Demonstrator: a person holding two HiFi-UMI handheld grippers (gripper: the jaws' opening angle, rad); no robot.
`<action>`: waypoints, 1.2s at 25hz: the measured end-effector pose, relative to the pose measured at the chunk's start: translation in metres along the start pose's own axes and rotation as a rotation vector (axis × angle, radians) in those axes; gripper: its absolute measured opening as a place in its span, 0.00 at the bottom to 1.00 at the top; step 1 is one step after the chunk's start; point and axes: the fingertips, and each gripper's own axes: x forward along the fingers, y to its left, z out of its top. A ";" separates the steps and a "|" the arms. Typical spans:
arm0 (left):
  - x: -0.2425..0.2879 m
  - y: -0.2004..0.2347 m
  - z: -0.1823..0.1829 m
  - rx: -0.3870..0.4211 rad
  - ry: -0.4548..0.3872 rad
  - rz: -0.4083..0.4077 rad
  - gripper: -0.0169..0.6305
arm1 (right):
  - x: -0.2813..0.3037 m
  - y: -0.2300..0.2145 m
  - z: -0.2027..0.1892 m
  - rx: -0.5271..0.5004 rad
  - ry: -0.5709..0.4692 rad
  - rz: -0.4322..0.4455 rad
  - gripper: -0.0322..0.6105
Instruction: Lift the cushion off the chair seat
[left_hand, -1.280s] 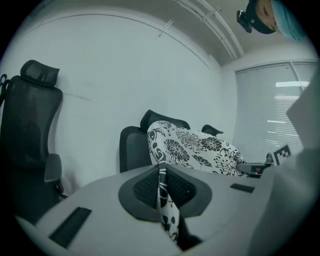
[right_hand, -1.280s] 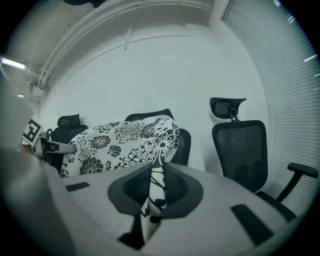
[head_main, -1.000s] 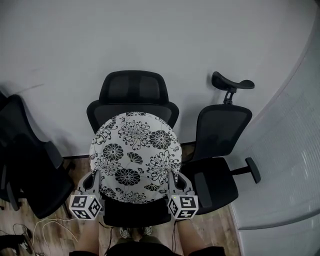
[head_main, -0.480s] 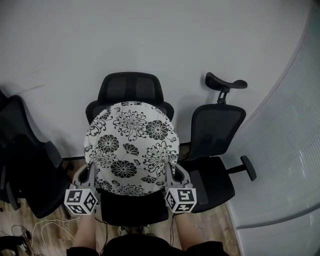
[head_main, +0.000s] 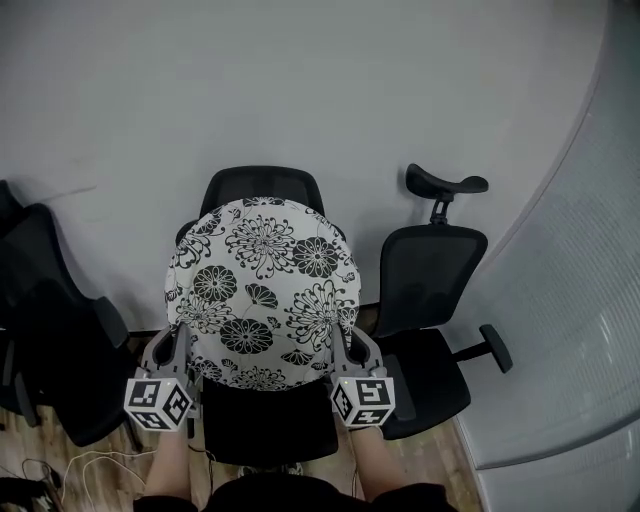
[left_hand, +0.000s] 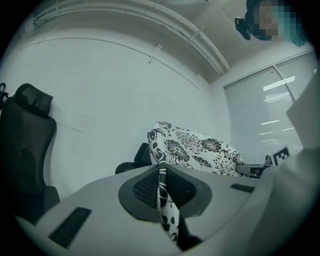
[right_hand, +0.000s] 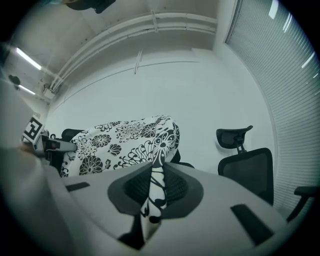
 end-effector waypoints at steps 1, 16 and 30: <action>0.000 0.000 -0.001 0.001 -0.009 -0.003 0.06 | 0.000 0.000 0.000 -0.003 -0.009 -0.001 0.11; 0.000 0.002 -0.010 0.020 -0.122 -0.034 0.06 | -0.002 0.000 0.003 -0.061 -0.119 0.001 0.11; 0.008 0.005 -0.022 0.036 -0.219 -0.067 0.06 | 0.002 -0.003 0.000 -0.105 -0.205 -0.001 0.11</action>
